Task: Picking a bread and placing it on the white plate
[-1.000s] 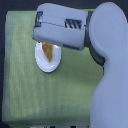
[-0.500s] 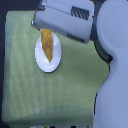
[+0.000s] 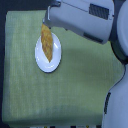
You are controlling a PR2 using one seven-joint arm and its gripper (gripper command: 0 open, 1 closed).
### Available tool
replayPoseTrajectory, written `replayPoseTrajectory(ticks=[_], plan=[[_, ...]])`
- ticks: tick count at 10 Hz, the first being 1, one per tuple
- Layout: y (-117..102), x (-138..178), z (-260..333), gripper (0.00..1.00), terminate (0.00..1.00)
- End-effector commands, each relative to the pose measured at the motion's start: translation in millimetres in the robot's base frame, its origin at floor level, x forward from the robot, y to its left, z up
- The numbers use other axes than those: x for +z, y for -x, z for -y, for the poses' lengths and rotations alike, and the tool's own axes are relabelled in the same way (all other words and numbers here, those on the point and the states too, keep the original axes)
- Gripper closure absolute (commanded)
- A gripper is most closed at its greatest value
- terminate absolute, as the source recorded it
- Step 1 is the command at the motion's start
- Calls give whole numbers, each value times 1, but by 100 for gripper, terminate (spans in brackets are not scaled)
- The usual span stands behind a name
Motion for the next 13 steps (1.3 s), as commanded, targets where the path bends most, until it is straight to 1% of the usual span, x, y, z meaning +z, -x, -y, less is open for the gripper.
replayPoseTrajectory(ticks=[1, 3, 4, 6, 7, 8, 10, 13], plan=[[28, 10, 107, 0, 0], [31, 10, 151, 0, 0], [32, 9, 160, 0, 0], [39, 8, 189, 0, 0], [46, 6, 214, 0, 0], [46, 6, 222, 0, 0], [45, 7, 259, 0, 0], [50, 5, 271, 0, 0]])
